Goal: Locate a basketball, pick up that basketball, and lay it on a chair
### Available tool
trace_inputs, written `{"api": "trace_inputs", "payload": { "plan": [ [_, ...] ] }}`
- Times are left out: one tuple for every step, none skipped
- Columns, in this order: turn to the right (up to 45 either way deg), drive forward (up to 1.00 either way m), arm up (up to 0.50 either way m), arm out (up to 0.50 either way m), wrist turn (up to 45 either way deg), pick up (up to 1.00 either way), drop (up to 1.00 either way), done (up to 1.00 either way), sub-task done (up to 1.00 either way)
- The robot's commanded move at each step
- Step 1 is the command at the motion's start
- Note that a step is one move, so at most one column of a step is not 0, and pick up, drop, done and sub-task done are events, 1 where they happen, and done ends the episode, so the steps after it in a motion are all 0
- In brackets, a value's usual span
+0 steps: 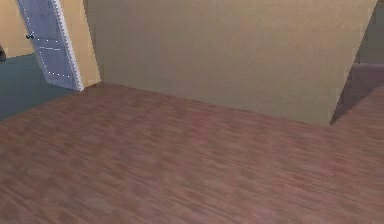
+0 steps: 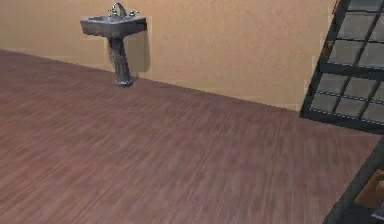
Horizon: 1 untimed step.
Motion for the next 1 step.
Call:
{"api": "trace_inputs", "payload": {
  "plan": [
    [0.0, 0.25, 0.0, 0.0, 0.0, 0.0, 0.0, 0.0, 0.0]
  ]
}}
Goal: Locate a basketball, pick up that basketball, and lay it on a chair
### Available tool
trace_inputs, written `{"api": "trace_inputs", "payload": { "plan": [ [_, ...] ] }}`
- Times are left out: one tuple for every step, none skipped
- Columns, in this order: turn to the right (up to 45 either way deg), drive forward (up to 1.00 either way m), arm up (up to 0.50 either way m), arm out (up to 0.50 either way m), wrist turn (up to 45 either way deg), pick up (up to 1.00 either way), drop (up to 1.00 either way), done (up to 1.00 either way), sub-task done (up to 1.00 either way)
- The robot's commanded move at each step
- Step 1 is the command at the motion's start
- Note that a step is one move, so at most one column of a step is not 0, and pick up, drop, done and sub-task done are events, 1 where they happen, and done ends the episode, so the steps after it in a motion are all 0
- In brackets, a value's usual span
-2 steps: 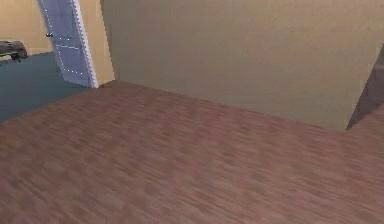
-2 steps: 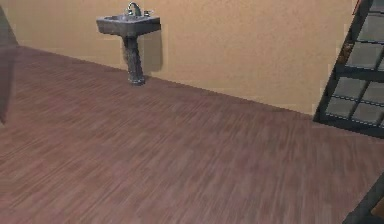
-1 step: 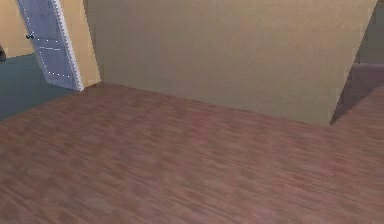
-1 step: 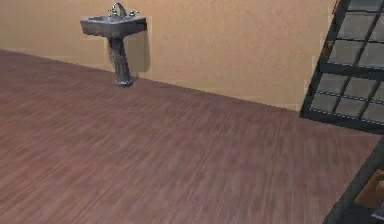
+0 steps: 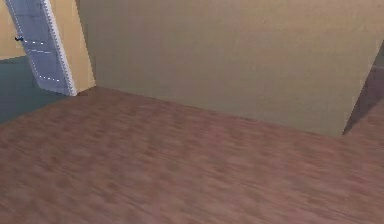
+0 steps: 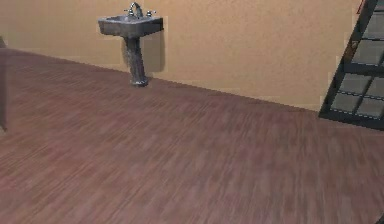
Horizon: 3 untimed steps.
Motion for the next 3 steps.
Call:
{"api": "trace_inputs", "payload": {
  "plan": [
    [-45.0, 0.0, 0.0, 0.0, 0.0, 0.0, 0.0, 0.0, 0.0],
    [-15.0, 0.0, 0.0, 0.0, 0.0, 0.0, 0.0, 0.0, 0.0],
    [0.0, 0.65, 0.0, 0.0, 0.0, 0.0, 0.0, 0.0, 0.0]
  ]
}}
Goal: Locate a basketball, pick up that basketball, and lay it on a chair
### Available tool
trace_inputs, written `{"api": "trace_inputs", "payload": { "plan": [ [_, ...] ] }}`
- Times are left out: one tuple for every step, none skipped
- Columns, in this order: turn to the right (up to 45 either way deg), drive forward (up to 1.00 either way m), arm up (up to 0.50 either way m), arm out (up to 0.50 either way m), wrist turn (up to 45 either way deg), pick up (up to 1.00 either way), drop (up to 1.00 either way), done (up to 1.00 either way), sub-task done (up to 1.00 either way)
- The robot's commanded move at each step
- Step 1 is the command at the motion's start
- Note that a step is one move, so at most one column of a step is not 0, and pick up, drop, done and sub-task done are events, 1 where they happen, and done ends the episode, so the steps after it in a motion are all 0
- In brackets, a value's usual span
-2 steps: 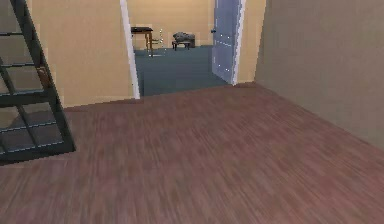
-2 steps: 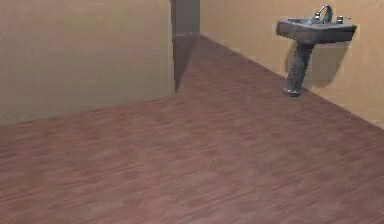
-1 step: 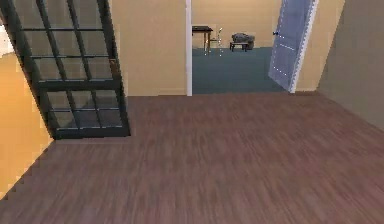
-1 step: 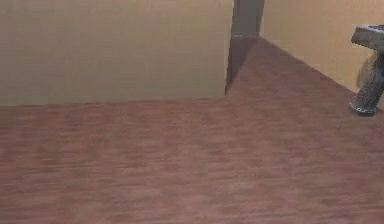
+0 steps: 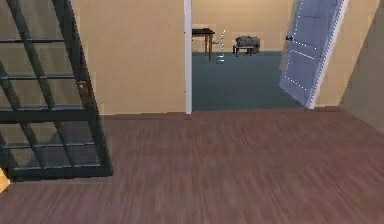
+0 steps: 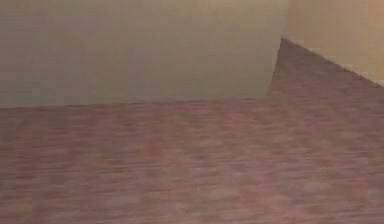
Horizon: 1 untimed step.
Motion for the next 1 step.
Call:
{"api": "trace_inputs", "payload": {
  "plan": [
    [-45.0, 0.0, 0.0, 0.0, 0.0, 0.0, 0.0, 0.0, 0.0]
  ]
}}
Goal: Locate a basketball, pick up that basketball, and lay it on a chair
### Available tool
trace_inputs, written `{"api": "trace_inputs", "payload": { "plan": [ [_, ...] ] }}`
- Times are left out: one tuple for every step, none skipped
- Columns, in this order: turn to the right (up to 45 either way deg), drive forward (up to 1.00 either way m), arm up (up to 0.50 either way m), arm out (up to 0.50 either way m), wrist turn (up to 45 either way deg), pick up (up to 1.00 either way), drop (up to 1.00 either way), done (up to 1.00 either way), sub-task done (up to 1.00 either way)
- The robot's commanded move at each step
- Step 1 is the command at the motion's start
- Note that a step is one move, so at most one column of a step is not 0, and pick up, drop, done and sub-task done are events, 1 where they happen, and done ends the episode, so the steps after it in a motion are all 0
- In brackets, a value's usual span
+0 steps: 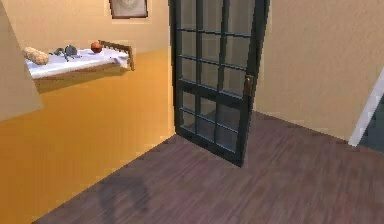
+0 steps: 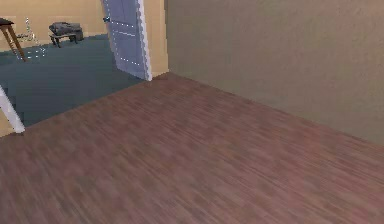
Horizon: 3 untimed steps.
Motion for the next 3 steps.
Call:
{"api": "trace_inputs", "payload": {
  "plan": [
    [-3.0, 0.0, 0.0, 0.0, 0.0, 0.0, 0.0, 0.0, 0.0],
    [0.0, 0.5, 0.0, 0.0, 0.0, 0.0, 0.0, 0.0, 0.0],
    [-24.0, 0.0, 0.0, 0.0, 0.0, 0.0, 0.0, 0.0, 0.0]
  ]
}}
